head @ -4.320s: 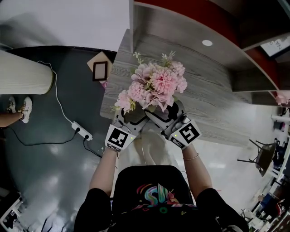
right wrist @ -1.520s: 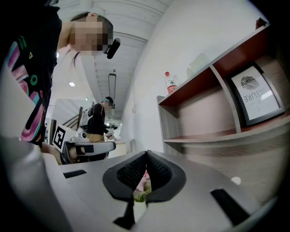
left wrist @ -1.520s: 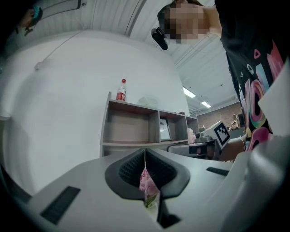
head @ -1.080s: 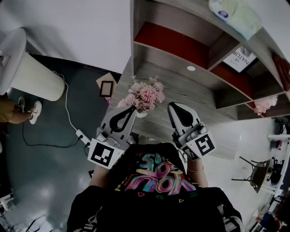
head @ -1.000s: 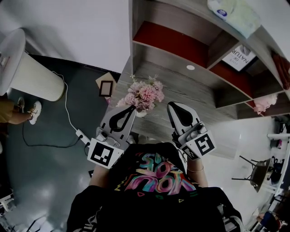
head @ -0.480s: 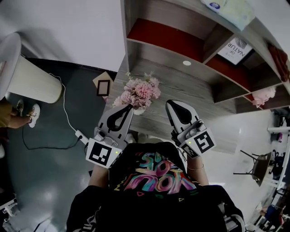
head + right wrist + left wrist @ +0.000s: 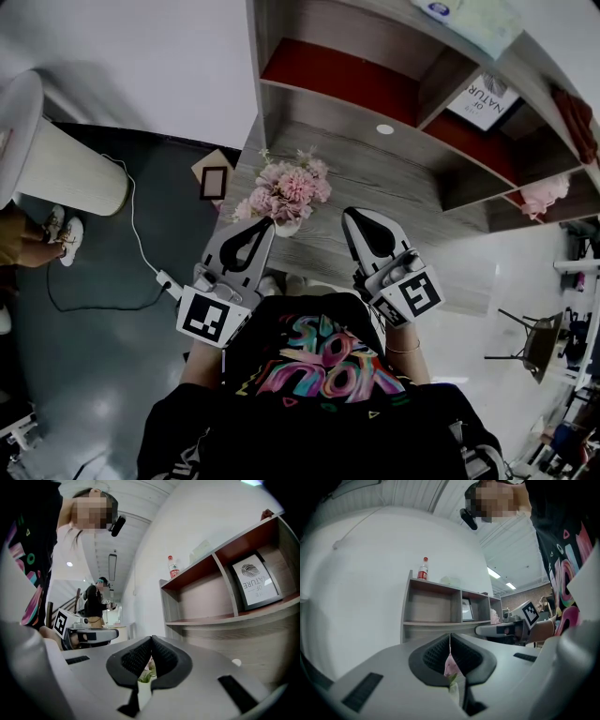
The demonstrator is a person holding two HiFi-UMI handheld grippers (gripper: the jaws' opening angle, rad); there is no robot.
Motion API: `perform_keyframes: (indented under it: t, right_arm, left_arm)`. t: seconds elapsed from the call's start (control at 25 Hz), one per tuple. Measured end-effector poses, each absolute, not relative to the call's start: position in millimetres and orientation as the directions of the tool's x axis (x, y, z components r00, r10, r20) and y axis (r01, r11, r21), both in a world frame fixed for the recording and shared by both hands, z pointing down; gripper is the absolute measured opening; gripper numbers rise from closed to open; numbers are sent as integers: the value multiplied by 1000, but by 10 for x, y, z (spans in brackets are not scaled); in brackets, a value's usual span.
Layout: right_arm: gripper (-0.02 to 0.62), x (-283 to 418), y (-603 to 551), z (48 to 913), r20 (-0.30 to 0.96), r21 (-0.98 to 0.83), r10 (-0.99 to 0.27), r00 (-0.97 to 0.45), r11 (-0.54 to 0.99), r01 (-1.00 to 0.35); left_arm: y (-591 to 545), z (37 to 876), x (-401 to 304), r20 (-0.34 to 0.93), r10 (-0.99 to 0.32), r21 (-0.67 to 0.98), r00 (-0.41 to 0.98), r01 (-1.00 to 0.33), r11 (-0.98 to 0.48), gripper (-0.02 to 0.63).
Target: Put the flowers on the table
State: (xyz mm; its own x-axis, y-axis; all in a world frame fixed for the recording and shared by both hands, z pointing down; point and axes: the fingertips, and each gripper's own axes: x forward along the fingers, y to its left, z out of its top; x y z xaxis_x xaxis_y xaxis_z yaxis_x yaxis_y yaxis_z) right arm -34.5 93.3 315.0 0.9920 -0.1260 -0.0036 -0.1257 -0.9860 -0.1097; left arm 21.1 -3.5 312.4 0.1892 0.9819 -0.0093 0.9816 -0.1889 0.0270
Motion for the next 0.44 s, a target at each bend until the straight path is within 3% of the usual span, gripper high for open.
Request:
perform_keyframes:
  t: [0.44]
  right_arm:
    - [17,-398,936,3158,-3,-116,-110,994,-987,-109]
  left_arm:
    - [-79,3111,201,-21,983,32,181,983,-181,28]
